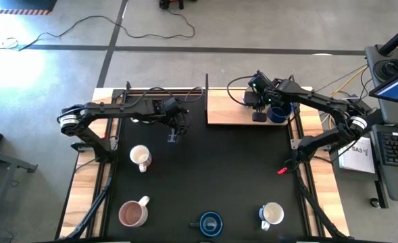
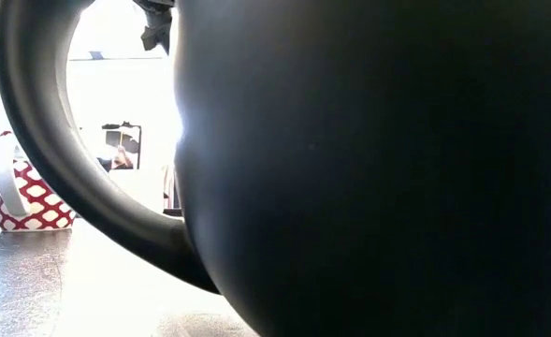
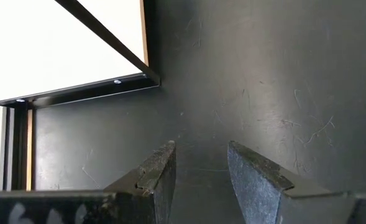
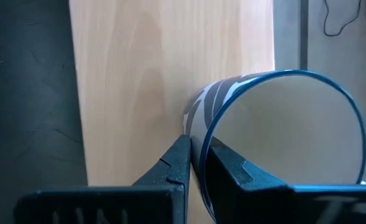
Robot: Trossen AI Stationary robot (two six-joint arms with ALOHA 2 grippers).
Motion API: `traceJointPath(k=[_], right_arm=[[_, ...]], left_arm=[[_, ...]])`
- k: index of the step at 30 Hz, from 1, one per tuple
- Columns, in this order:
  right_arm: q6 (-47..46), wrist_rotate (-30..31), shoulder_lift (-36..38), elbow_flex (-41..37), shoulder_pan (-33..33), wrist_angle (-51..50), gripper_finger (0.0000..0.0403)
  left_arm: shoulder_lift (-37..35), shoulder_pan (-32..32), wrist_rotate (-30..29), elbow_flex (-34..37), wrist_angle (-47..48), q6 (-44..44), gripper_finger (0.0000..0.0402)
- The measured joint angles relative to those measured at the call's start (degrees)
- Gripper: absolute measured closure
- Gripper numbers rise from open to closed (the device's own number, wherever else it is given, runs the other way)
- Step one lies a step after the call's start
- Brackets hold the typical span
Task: Place coffee mugs
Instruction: Put the top blue patterned mug on the shelf
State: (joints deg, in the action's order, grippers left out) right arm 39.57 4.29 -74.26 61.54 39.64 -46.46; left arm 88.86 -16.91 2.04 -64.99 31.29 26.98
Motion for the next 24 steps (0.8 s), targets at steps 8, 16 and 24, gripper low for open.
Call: traceJointPath(k=[8,16,24], right_arm=[[-3.25,-0.21,0.04,-0.02,-0.01,-0.37,0.0375],[-2.38,0.05,-0.07,3.41,0.04,-3.29,0.0337],[-2.51,-0.21,-0.02,8.95,0.01,-4.87,0.0335]], left_arm=[[-1.38,-0.65,-0.04,0.0,0.02,0.86,0.0273],[-1.53,-1.55,-0.04,0.0,0.0,1.03,0.0273],[-1.53,-1.74,-0.04,0.0,0.02,1.61,0.0273]])
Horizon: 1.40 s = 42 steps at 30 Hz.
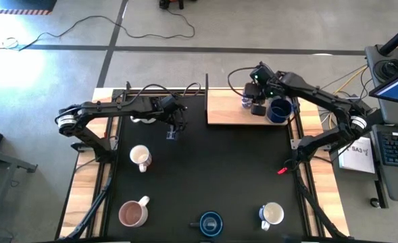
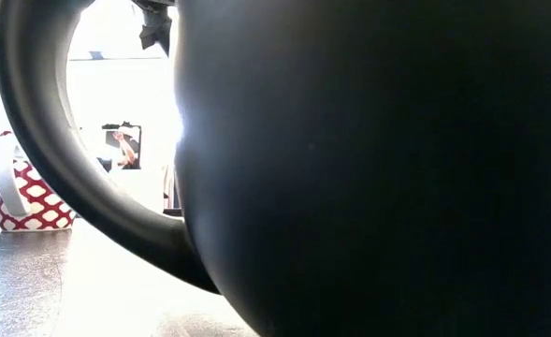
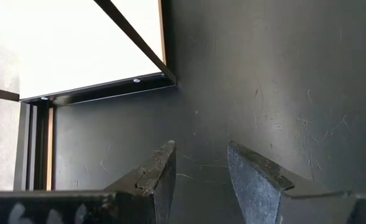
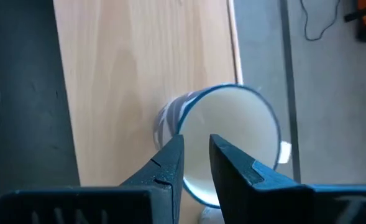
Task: Place coffee mugs
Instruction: Put the top blue patterned mug on the shelf
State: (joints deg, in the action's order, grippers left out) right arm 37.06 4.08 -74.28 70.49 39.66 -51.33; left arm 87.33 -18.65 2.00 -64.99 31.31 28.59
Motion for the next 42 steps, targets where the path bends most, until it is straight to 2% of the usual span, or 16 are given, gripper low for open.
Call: traceJointPath(k=[3,6,9,19,28,42], right_arm=[[-1.54,-1.11,0.0,1.78,-0.01,0.17,0.0335],[-3.87,-6.41,0.04,2.29,0.0,1.37,0.0335],[-6.11,-9.12,-0.42,1.67,-0.15,2.85,0.0339],[-7.56,-9.03,-6.84,1.45,-0.28,2.77,0.0363],[-6.91,-8.36,-10.71,2.48,-0.26,2.48,0.0364],[-6.46,-0.93,-10.73,2.89,-0.25,0.5,0.0365]], left_arm=[[0.0,0.0,0.0,0.0,0.02,0.47,0.0273],[0.0,0.0,0.01,0.0,0.02,0.49,0.0273],[0.0,0.0,0.02,0.0,0.02,0.75,0.0273],[0.0,-0.17,0.1,0.0,1.51,1.21,0.0274],[0.0,-0.42,0.16,0.0,1.75,1.37,0.0274],[0.03,-0.96,0.15,0.0,1.75,1.96,0.0274]])
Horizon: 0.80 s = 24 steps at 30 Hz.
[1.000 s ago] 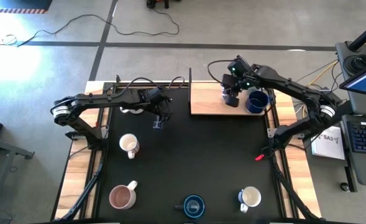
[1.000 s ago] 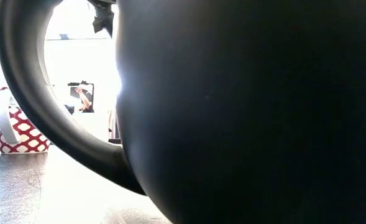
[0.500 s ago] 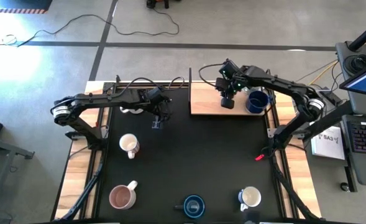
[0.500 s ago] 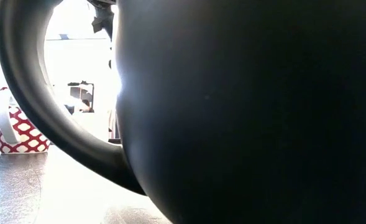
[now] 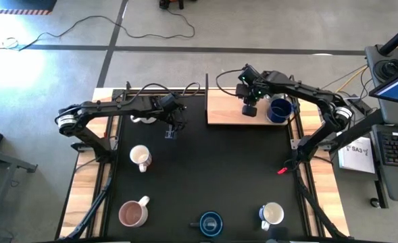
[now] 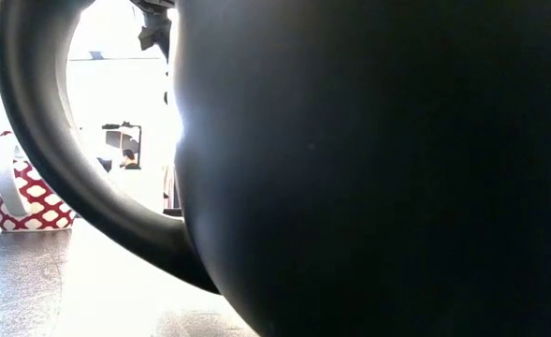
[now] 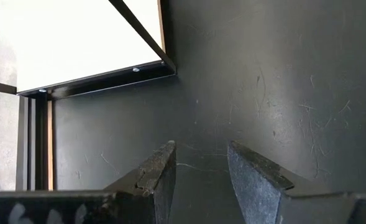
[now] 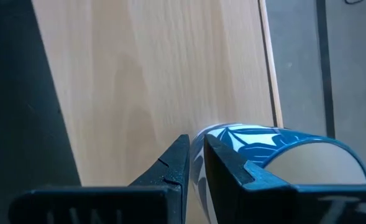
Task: Place coffee mugs
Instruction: Put the top blue patterned mug on the shelf
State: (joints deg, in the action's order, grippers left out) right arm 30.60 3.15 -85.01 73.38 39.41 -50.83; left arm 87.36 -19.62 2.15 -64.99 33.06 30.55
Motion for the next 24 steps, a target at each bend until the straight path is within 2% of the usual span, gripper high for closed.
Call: traceJointPath(k=[9,24], right_arm=[[-0.71,5.8,-0.02,0.01,0.05,0.0,0.0365],[-1.52,8.87,0.07,0.58,-0.02,-3.36,0.0365]], left_arm=[[0.04,0.0,-0.02,0.0,0.0,0.02,0.0274],[0.08,0.0,-0.04,0.0,-0.02,0.02,0.0274]])
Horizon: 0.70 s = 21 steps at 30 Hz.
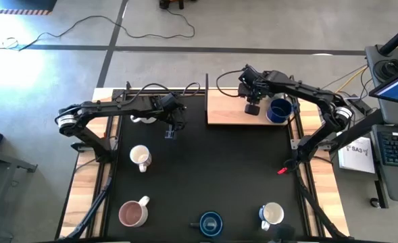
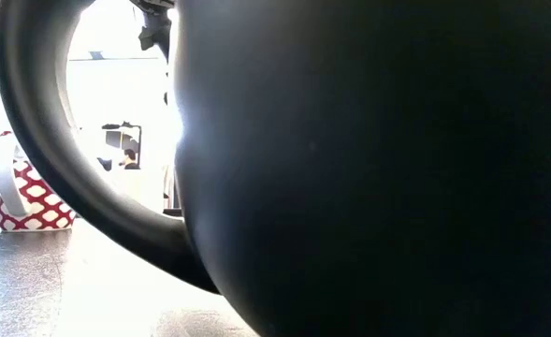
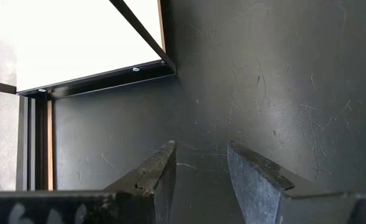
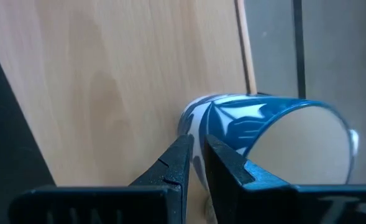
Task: Place coffee mugs
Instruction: Put the top blue patterned mug on the shelf
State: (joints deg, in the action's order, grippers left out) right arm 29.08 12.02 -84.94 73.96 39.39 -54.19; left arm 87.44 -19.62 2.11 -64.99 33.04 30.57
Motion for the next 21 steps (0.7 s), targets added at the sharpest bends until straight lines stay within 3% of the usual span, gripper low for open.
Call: traceJointPath(k=[21], right_arm=[[1.59,0.07,-5.59,3.64,0.02,4.15,0.0365]], left_arm=[[0.0,0.0,0.0,0.0,0.14,-0.15,0.0273]])
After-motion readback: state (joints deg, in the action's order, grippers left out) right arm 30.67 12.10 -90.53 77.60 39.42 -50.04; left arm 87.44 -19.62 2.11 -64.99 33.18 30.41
